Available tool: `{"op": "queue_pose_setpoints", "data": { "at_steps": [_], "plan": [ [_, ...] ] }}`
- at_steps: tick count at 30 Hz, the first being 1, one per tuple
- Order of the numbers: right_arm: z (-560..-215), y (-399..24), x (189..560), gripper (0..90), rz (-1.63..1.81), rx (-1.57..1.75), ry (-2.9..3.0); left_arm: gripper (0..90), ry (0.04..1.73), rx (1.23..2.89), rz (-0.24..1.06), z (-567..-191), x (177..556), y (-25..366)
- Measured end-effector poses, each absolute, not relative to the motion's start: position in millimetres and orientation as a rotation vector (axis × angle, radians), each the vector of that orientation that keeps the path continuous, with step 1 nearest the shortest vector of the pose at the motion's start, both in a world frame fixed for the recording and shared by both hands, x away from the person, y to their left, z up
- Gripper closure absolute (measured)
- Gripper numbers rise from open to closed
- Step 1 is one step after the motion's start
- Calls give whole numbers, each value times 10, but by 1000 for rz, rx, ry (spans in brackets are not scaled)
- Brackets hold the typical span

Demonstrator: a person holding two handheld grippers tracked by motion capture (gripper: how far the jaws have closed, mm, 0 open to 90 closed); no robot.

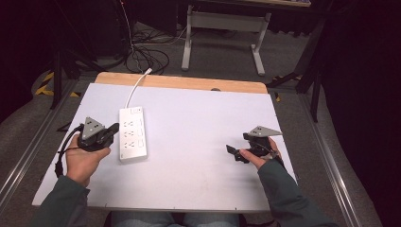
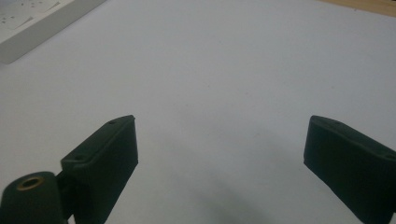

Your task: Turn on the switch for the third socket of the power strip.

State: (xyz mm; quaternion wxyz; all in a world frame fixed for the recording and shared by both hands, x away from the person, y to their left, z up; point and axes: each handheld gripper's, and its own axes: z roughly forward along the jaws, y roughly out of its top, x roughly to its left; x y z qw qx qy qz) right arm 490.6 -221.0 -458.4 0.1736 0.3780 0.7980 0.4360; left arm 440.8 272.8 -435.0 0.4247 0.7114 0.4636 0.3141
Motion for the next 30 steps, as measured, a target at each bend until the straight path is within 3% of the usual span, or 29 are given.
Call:
{"op": "queue_pose_setpoints", "data": {
  "at_steps": [30],
  "plan": [
    [-4581,-2189,4905,107,1239,1062,2263,900,1079,1910,710,-4420,4562,2446]
  ]
}}
